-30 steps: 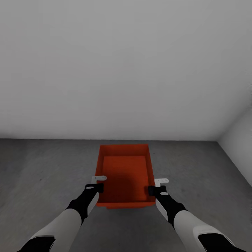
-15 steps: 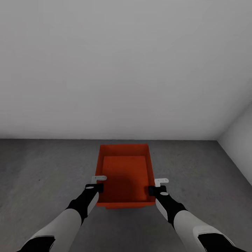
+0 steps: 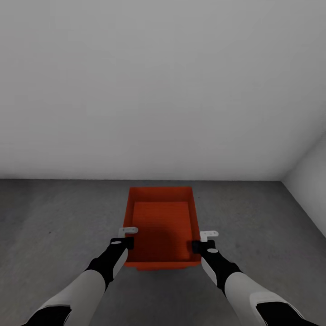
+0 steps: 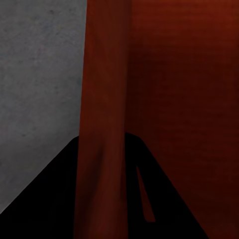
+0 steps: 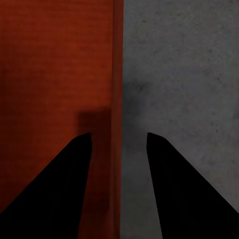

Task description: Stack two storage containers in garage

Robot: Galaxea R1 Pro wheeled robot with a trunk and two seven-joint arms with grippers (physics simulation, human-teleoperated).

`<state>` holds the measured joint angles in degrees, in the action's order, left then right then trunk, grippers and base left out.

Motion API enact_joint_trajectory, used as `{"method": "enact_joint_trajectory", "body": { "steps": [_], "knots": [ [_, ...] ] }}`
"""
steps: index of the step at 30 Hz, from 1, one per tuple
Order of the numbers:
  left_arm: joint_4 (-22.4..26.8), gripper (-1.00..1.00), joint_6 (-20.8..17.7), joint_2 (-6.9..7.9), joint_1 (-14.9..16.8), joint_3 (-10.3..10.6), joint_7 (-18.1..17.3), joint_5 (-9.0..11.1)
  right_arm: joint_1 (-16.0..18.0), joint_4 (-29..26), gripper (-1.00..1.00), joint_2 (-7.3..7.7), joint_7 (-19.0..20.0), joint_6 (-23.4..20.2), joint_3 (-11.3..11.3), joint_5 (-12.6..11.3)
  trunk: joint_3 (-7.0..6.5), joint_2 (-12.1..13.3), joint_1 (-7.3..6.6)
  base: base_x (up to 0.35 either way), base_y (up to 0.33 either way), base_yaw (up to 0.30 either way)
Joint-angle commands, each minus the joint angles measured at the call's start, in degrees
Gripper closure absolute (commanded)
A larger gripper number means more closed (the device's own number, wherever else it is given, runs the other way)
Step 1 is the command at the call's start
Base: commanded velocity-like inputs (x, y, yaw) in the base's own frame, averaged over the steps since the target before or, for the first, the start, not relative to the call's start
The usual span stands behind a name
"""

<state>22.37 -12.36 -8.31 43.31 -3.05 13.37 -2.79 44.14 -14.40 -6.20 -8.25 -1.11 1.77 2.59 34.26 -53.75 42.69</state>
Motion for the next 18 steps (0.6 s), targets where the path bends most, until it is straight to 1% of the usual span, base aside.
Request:
{"method": "enact_joint_trajectory", "body": {
  "steps": [1,18],
  "knots": [
    [0.22,1.00,3.87,-0.13,0.02,-0.11,-0.19,0.24,0.03,0.17,1.00,-0.12,-0.19,-0.12,-0.17,-0.74,0.24,-0.46,0.23,0.000,0.000,0.000],
    [0.13,1.00,3.85,-0.13,0.02,-0.11,-0.19,0.24,0.01,0.17,1.00,-0.13,-0.19,-0.04,-0.10,-0.74,3.29,-7.27,3.96,0.000,0.000,0.000]
  ]
}}
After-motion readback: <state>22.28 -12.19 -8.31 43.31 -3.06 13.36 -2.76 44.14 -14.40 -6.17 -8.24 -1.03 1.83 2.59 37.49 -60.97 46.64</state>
